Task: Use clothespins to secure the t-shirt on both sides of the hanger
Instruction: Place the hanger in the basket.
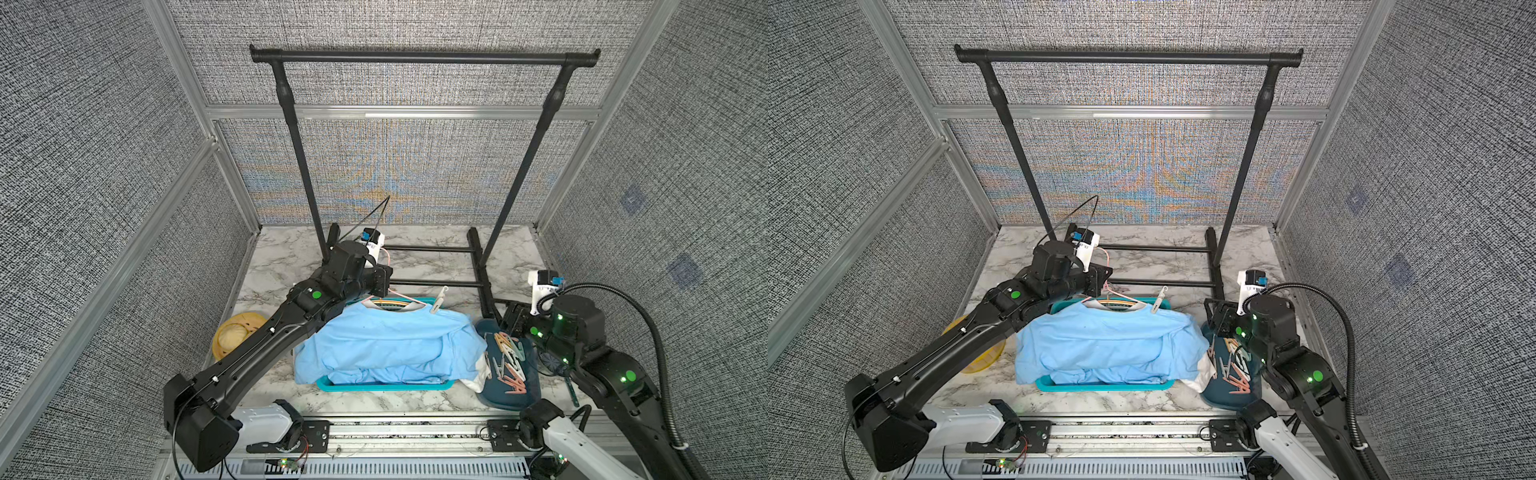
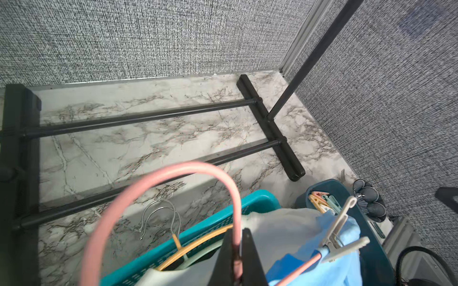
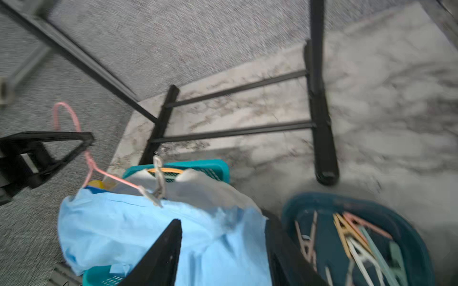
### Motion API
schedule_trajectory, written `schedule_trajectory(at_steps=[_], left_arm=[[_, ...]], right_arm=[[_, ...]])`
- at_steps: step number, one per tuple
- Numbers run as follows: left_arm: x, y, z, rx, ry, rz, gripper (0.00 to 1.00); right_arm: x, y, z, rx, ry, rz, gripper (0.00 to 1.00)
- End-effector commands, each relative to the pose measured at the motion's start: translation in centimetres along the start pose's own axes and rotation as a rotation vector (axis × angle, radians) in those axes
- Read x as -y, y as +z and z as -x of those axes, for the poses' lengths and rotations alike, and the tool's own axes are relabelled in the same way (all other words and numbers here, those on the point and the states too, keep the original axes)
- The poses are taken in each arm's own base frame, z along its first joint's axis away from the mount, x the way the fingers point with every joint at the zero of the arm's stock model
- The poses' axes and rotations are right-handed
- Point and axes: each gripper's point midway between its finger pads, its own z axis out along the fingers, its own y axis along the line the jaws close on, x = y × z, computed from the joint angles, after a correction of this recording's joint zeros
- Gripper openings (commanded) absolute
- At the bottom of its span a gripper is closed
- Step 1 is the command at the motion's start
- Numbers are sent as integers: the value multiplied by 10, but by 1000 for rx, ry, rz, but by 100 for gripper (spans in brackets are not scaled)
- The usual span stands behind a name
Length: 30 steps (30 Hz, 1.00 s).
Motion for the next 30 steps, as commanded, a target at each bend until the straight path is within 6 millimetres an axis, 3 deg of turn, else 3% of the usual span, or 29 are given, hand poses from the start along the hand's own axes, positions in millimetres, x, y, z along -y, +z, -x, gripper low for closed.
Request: schedule_trajectory(at_steps=[1, 6, 10, 13, 20, 23, 30], left_arm=[[-2, 9, 8, 46, 14, 6, 0], [-12, 24, -1, 23, 26, 49, 0], [-23, 32, -8, 10, 31, 93, 0], [-26, 33, -9, -7, 29, 108, 8], [-28, 14, 1, 25, 16, 141, 30], [-28, 2, 2, 50, 15, 136, 47], [-34, -20, -3, 49, 34, 166, 58]], right_arm=[[49, 4, -33, -93, 124, -244, 53], [72, 19, -66, -191, 181, -345, 46], [81, 31, -79, -200, 214, -369, 46], [84, 41, -86, -198, 223, -360, 46], [90, 66, -98, -229, 209, -369, 46], [89, 78, -103, -256, 194, -346, 43], [96, 95, -110, -290, 220, -362, 40]])
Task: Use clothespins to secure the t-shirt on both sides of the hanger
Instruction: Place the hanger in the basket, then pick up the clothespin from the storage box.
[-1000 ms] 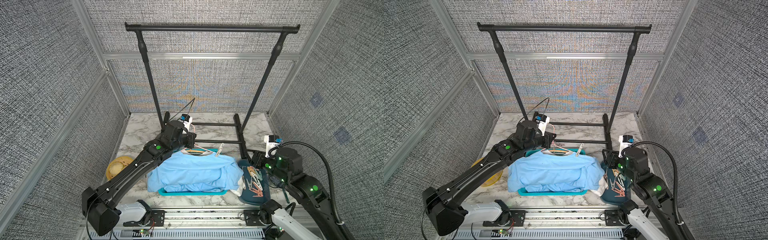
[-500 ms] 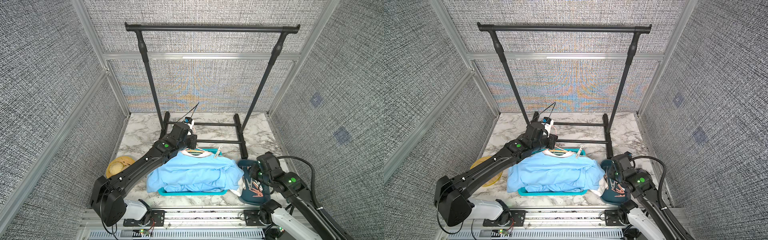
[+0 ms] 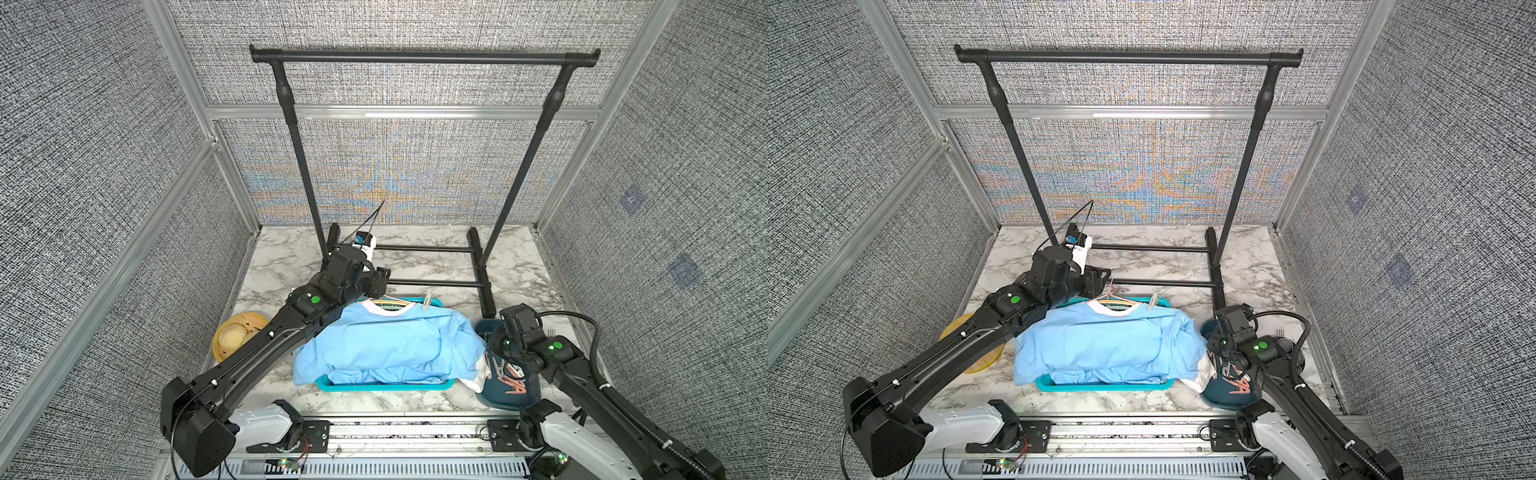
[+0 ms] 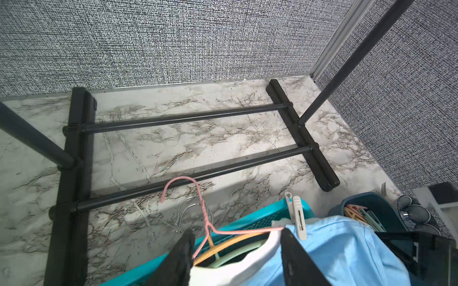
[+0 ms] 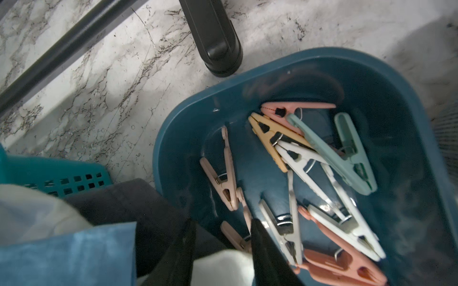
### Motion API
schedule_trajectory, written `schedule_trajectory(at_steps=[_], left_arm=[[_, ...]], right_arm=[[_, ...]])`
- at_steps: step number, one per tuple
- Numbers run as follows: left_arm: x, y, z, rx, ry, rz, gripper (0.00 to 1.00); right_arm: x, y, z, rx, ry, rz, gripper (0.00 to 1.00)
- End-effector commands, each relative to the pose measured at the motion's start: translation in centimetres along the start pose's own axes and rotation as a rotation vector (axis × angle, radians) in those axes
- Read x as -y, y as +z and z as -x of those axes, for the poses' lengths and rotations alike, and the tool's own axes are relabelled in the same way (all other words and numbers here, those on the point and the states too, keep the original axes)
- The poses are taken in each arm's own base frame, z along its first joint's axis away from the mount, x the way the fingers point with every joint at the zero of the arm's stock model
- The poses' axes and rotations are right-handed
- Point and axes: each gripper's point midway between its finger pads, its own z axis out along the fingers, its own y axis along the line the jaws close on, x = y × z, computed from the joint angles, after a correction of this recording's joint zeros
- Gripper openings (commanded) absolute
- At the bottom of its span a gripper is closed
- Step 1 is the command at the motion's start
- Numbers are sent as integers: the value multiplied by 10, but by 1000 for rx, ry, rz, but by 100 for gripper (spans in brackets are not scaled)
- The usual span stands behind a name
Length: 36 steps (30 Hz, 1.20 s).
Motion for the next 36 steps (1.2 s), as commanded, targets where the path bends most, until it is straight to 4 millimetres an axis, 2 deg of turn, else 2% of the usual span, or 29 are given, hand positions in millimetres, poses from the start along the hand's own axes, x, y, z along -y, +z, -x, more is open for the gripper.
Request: schedule_trajectory(at_steps=[1, 8, 13, 15, 19, 22, 27, 36], left_arm=[[-9, -8, -2, 0, 19, 37, 58], [-30, -34, -6, 77, 40, 115, 59], [-45, -52, -16, 101, 30, 165, 62], [-49, -55, -23, 97, -16, 178, 62], [-46, -55, -39, 78, -102, 131, 61], [-49, -57, -46, 75, -115, 134, 58], [-58, -63, -52, 67, -116, 176, 58], [-57, -63, -56, 53, -123, 165, 57]], right_arm=[[-8, 5, 6, 8, -5, 28, 40], [-2, 18, 9, -5, 8, -11, 35], [4, 28, 8, -21, 26, -36, 33], [3, 33, 6, -34, 37, -24, 33], [4, 39, 0, -74, 72, -18, 33], [4, 44, -4, -91, 80, -10, 32], [5, 52, -10, -123, 80, -10, 29], [15, 64, -15, -148, 81, -57, 23]])
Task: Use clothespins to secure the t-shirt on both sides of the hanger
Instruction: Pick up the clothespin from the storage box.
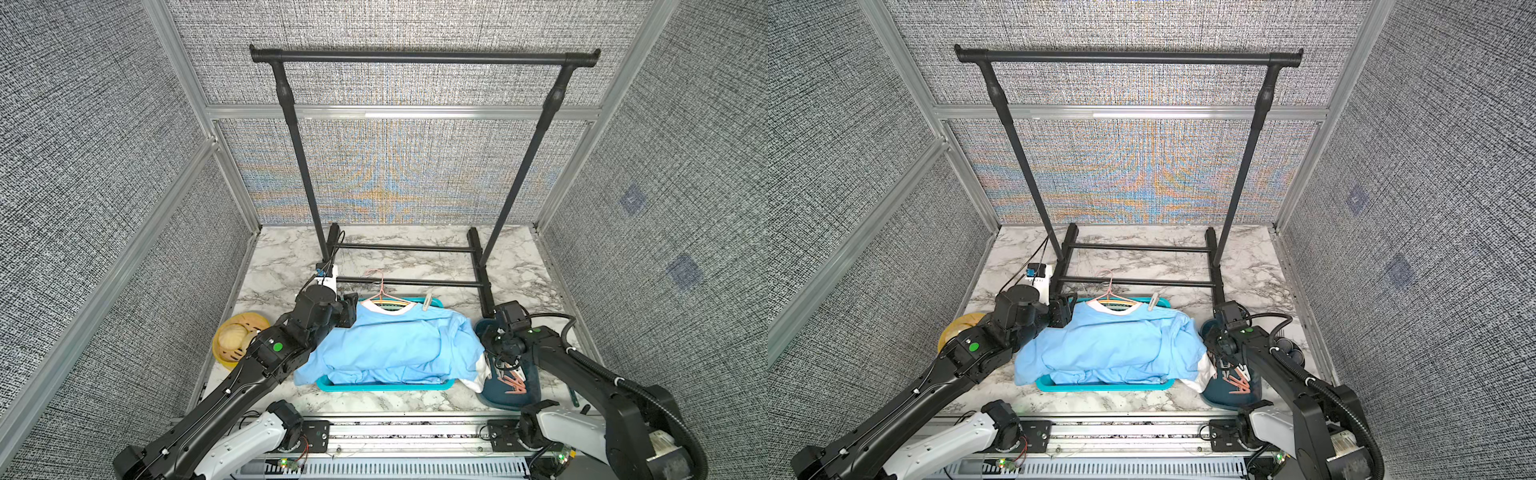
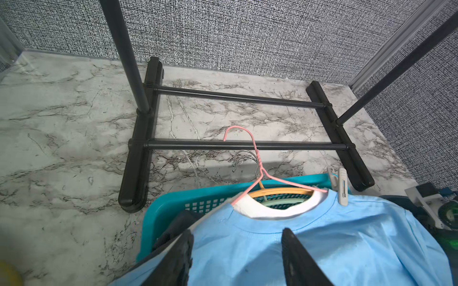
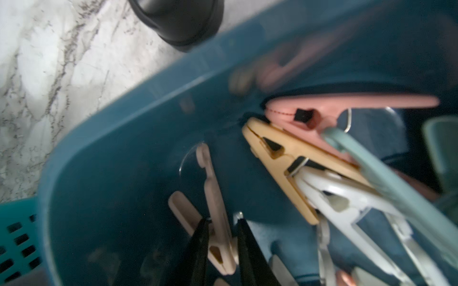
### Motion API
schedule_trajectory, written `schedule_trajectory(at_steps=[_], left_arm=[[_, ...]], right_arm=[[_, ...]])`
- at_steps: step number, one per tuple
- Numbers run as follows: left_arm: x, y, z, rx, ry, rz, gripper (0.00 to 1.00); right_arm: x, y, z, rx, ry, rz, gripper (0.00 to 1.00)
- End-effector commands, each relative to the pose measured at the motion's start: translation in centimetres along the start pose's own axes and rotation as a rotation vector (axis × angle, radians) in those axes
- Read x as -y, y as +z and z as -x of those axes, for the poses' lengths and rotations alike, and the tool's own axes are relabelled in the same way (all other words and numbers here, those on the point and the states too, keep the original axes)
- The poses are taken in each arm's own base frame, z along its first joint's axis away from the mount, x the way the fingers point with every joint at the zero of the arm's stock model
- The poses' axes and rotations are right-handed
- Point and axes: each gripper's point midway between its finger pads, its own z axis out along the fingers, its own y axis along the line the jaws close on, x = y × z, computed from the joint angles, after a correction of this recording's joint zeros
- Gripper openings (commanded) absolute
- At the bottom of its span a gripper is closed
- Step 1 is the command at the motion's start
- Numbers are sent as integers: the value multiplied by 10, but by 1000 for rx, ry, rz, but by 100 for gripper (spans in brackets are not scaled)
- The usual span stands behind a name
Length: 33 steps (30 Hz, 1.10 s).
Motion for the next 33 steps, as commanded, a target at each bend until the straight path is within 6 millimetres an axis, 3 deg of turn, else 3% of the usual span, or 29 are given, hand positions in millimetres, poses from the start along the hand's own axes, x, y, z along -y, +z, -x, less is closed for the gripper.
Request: schedule_trajectory(at_steps=[1, 13, 18, 24, 29, 33], left_arm=[[-1, -1, 0, -3, -3, 7, 57], [1, -1, 1, -4, -10, -6, 57], [4, -5, 5, 5, -6, -19, 56], [17, -12, 10, 12, 16, -92, 56], [54, -14, 13, 6, 59, -289, 55], [80, -13, 9, -18, 90, -420, 55]], right_arm=[[3, 2, 3, 14, 1, -14, 22], [7, 4, 11, 39, 41, -9, 11], [8, -9, 16, 63, 29, -7, 2], [3, -48, 28, 169, 15, 50, 0], [-3, -90, 44, 302, 9, 115, 0], [-30, -136, 58, 397, -38, 268, 0]])
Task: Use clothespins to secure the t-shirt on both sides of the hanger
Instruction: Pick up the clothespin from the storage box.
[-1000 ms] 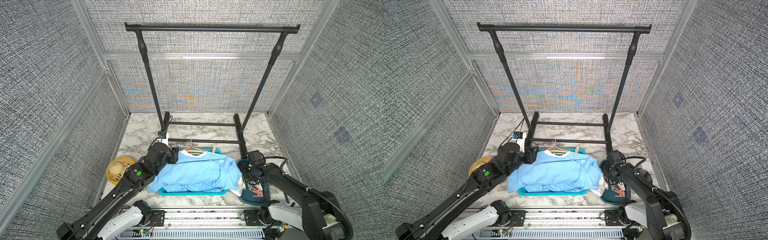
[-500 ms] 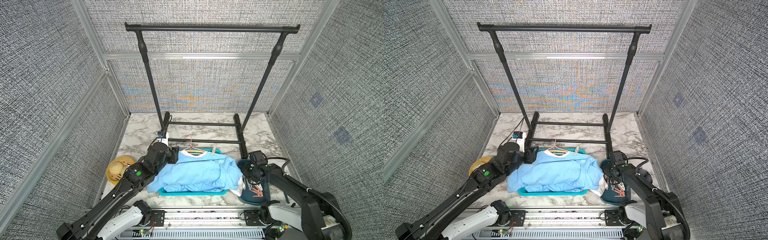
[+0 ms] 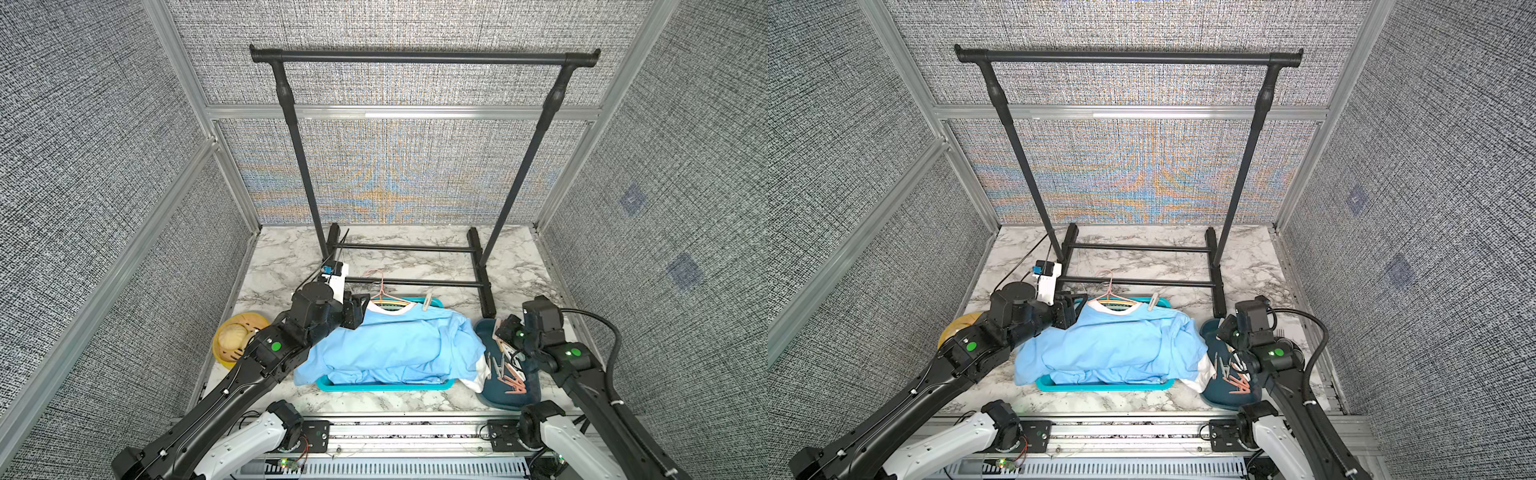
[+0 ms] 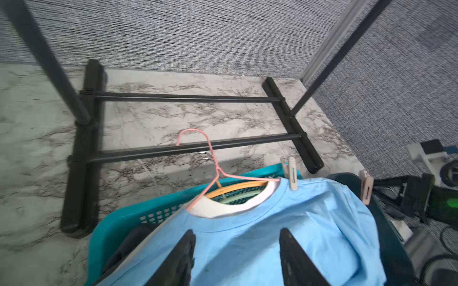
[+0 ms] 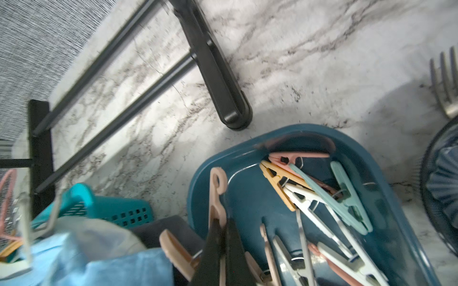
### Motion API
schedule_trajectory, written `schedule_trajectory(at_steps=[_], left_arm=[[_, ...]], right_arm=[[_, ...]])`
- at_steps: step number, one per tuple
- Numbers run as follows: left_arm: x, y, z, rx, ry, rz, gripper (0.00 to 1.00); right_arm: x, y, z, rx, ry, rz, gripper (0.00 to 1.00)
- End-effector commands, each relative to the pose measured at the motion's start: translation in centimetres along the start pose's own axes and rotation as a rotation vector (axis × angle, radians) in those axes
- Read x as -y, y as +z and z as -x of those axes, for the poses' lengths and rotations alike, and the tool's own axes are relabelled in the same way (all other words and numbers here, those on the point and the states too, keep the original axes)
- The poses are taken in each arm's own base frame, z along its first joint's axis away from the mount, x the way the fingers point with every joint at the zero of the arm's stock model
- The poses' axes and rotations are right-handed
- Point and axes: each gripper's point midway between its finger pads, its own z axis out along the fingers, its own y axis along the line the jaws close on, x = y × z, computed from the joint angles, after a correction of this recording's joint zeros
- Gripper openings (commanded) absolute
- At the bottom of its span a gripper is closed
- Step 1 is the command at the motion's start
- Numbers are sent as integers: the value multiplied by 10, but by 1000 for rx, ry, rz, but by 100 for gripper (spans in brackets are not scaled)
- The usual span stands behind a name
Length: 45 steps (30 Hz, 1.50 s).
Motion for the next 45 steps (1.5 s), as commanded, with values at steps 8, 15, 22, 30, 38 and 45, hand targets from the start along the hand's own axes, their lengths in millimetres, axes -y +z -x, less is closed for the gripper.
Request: schedule_trajectory(at_steps=[8, 15, 22, 30, 38, 45], left_arm=[[52, 11, 3, 47, 98, -266, 62], [58, 11, 5, 126, 239, -295, 64], [61, -3, 21, 304, 383, -298, 61], [76, -26, 39, 502, 624, -324, 51], [84, -57, 74, 745, 704, -279, 46], [87, -58, 82, 775, 743, -264, 41]], right_arm=[[-112, -63, 45, 29, 25, 445, 0], [-196, -81, 52, 47, 6, 600, 0], [-276, -91, 48, 81, 90, 698, 0], [-333, -108, 34, 168, -20, 752, 0], [-364, -131, 16, 209, -75, 872, 0], [-384, -148, 2, 216, -99, 953, 0]])
